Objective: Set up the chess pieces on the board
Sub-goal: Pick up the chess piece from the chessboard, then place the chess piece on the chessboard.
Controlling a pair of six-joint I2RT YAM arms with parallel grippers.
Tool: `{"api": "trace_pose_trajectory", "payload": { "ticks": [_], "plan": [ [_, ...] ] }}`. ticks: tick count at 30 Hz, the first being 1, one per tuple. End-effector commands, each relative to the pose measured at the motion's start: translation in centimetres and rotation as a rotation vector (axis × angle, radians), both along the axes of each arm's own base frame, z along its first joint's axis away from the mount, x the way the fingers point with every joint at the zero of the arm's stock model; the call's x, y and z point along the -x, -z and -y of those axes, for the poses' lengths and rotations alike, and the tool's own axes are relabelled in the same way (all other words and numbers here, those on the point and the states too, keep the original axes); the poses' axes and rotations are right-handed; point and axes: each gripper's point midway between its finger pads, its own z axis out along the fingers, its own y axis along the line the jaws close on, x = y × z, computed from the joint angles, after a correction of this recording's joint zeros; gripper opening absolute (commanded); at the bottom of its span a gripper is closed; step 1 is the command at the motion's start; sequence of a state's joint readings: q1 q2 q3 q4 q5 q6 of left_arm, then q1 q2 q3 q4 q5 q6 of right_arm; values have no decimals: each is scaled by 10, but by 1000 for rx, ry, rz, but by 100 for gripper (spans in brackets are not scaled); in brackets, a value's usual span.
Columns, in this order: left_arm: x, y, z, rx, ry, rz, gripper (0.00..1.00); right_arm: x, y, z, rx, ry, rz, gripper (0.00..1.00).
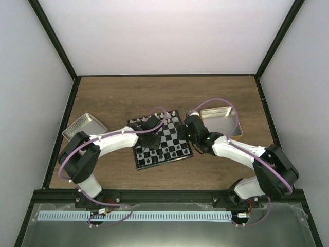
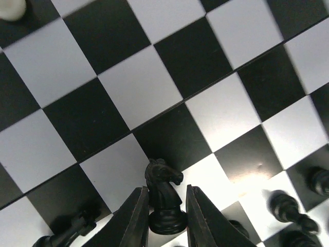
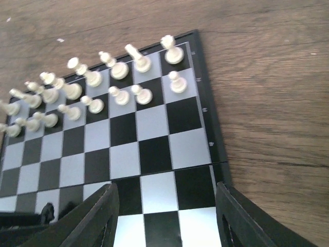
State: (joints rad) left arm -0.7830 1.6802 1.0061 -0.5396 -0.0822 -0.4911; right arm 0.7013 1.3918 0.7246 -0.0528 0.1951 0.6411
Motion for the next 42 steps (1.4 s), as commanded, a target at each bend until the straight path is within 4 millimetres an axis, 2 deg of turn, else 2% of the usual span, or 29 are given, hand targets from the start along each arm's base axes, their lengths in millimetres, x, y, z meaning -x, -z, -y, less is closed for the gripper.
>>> {"api": "trace_pose_trajectory", "payload": {
  "ticks": [1, 5, 7, 12, 18, 20, 24, 26, 29, 34, 42],
  "plan": [
    [-12, -32, 3, 71, 6, 107, 21, 1, -33, -29, -47, -207, 87, 53],
    [-9, -58, 9, 166, 42, 181, 21, 17, -61, -63, -114, -460, 109, 54],
    [-6, -70, 9, 208, 67, 218, 21, 24, -76, -71, -169, -528, 103, 55],
    [7, -111, 11, 314, 164, 329, 21, 43, -121, -74, -327, -675, 109, 57],
    [25, -185, 26, 479, 340, 472, 21, 73, -179, -83, -451, -850, 168, 61],
    [33, -210, 32, 546, 399, 513, 21, 82, -193, -84, -489, -896, 179, 61],
    [51, -244, 36, 644, 497, 581, 21, 96, -212, -86, -534, -971, 196, 60],
    [60, -253, 37, 674, 537, 600, 21, 100, -215, -86, -541, -994, 199, 59],
    [70, -260, 35, 692, 589, 631, 21, 97, -210, -86, -535, -976, 185, 56],
    [71, -261, 29, 657, 600, 661, 21, 98, -206, -92, -577, -1000, 121, 48],
    [61, -241, 30, 594, 575, 616, 21, 101, -196, -99, -657, -1013, -17, 40]
  ]
}}
